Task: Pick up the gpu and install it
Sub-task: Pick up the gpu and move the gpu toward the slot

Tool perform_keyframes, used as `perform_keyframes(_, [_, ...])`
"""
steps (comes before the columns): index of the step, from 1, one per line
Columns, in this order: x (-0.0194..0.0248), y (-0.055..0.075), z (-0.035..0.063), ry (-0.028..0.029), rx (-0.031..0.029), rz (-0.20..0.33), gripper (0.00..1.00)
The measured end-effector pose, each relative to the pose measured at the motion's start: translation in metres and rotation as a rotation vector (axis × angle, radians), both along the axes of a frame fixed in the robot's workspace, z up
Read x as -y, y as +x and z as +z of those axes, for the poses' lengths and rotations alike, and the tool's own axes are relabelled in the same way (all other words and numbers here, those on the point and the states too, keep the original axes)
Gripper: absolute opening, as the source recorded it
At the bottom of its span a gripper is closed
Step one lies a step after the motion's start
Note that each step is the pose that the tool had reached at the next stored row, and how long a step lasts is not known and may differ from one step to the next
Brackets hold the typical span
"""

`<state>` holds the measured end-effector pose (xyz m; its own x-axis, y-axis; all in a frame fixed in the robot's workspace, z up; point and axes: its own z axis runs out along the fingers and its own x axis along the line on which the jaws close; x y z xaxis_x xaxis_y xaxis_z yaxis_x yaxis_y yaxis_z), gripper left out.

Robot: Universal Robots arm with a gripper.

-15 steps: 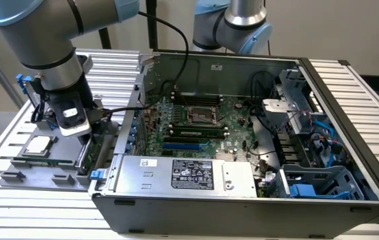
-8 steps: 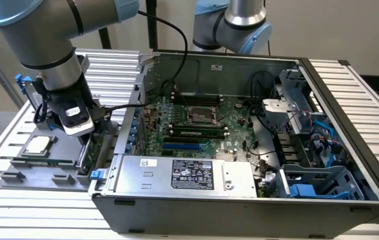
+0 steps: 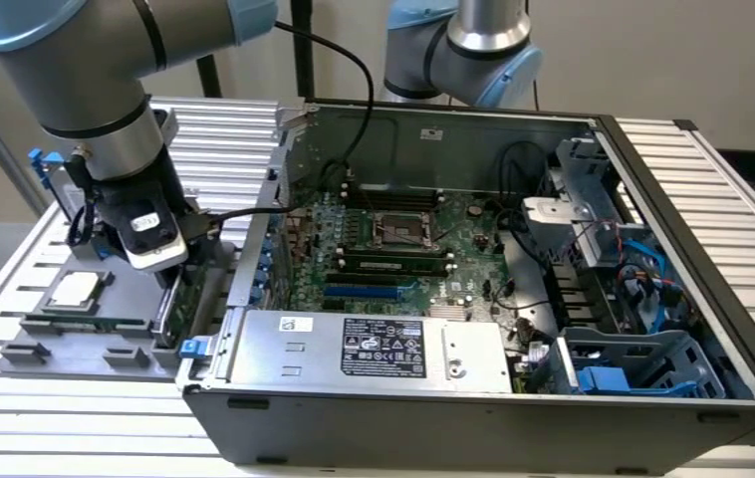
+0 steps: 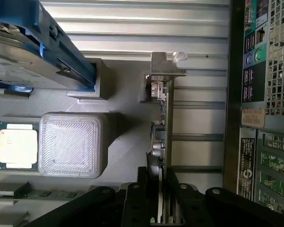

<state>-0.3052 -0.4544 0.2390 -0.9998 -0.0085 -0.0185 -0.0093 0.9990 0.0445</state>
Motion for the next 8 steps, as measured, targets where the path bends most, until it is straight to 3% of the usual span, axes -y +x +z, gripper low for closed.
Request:
perform_keyframes(4, [0.0001, 0.0, 0.0051, 0.0, -0.0001, 0.0, 0.0])
perform_keyframes(8, [0.0, 0.0, 0.0201, 0.0, -0.0001, 0.0, 0.0])
